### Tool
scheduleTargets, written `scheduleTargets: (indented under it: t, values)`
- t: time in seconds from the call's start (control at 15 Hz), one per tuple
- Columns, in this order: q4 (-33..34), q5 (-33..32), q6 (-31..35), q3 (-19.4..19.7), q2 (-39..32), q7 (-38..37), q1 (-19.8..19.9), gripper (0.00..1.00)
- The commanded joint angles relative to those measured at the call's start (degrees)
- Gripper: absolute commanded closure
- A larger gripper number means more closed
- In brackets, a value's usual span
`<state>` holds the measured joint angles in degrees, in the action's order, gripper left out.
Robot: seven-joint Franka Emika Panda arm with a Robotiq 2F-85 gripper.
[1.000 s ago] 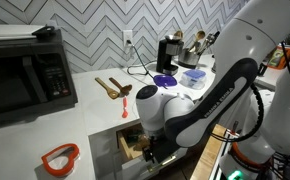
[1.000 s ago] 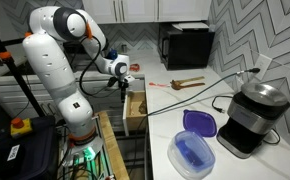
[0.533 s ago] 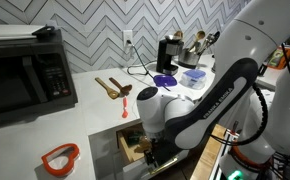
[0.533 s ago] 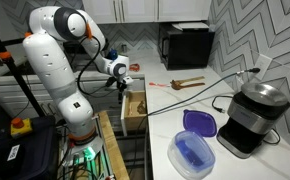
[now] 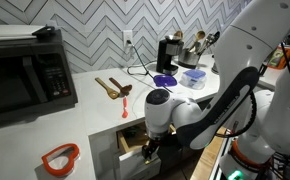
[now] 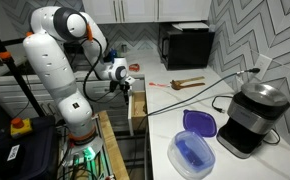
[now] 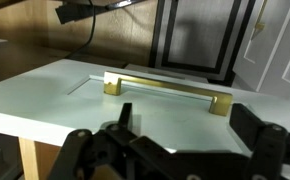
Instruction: Pick up the brown bag and put it in the open drawer, close the open drawer
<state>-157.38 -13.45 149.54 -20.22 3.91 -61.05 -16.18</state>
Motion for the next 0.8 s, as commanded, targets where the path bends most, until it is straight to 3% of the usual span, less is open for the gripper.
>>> scheduleTargets:
  t: [0.0,0.33,0.73]
  values:
    - [-0.1,-13.7,4.4,1.0,-0.3,-6.4,3.4,0.0]
    - [0.2,-27.8,7.0,2.6,-0.2,-13.3,7.0,0.0]
    - [0.2,-32.4,8.2,2.9,-1.0,-17.1,8.1,0.0]
